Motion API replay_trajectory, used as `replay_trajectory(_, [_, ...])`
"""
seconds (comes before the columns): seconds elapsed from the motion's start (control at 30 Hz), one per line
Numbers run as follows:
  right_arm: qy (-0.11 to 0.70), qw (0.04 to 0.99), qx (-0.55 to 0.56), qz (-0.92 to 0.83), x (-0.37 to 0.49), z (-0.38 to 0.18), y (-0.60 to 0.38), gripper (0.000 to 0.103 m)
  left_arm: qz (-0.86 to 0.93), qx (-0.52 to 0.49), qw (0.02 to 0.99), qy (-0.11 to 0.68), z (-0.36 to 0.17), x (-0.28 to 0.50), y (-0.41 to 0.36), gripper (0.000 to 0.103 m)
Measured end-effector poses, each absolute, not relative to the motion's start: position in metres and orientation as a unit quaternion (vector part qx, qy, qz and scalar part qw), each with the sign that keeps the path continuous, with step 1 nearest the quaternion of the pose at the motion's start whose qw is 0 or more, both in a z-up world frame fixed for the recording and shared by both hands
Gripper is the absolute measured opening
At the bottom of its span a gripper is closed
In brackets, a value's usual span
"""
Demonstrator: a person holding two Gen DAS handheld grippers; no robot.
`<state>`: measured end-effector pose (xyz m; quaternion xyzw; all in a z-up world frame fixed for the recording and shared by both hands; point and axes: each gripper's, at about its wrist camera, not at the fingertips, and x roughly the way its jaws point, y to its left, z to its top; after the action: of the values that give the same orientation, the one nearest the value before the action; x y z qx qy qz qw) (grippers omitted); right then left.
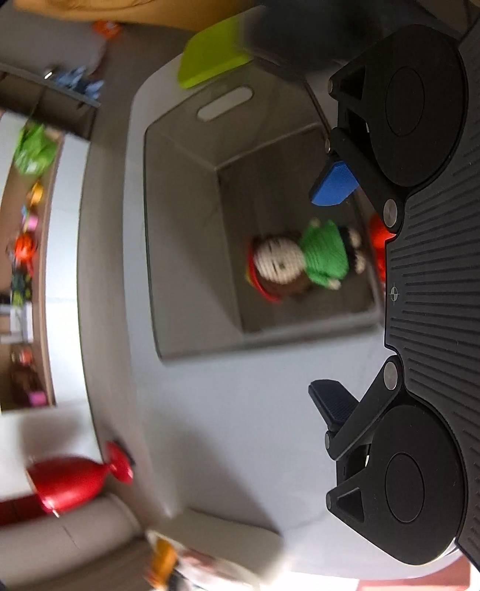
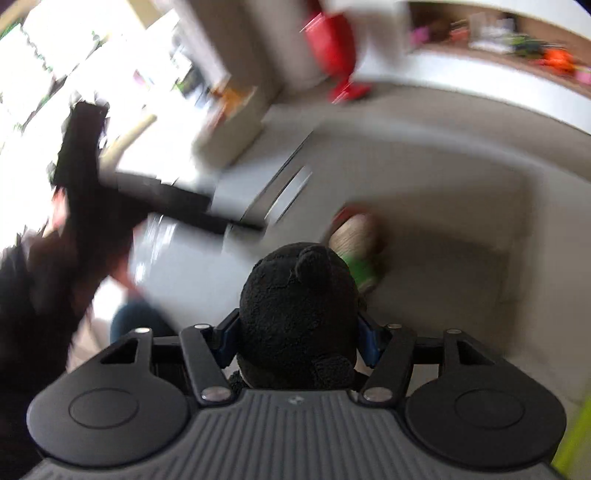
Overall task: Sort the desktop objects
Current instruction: 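Place the black plush toy into the bin beside the doll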
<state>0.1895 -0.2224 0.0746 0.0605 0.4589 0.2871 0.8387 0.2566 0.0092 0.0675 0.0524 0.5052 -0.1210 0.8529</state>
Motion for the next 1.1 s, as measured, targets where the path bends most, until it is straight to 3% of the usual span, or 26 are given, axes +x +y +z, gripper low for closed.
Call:
replay_trajectory(0.1, [0.421, 0.874, 0.094, 0.222, 0.205, 0.103, -0.252, 0.064, -0.151, 0.053, 0.849, 0.503, 0.065, 0.256, -0.005, 0.103])
replay_trajectory(0.2, [0.434, 0.878, 0.088, 0.181, 0.238, 0.099, -0.251, 0.064, -0.173, 0.031, 0.837, 0.517, 0.059, 0.246, 0.003, 0.103])
replay_trajectory(0.33, [0.537, 0.828, 0.065, 0.147, 0.306, 0.040, -0.209, 0.064, -0.198, -0.051, 0.808, 0.552, 0.051, 0.228, 0.036, 0.103])
replay_trajectory(0.4, [0.592, 0.792, 0.053, 0.136, 0.336, 0.002, -0.184, 0.064, -0.195, -0.061, 0.787, 0.583, 0.050, 0.223, 0.044, 0.103])
replay_trajectory(0.5, [0.638, 0.759, 0.023, 0.128, 0.359, -0.039, -0.149, 0.064, -0.189, -0.052, 0.802, 0.565, 0.061, 0.212, 0.054, 0.103])
replay_trajectory(0.8, [0.679, 0.726, -0.053, 0.095, 0.353, -0.081, -0.101, 0.065, -0.274, -0.098, 0.799, 0.526, 0.078, 0.206, 0.064, 0.103])
replay_trajectory(1.1, [0.683, 0.720, -0.049, 0.111, 0.357, -0.085, -0.057, 0.065, -0.213, -0.159, 0.798, 0.541, 0.063, 0.206, 0.099, 0.103])
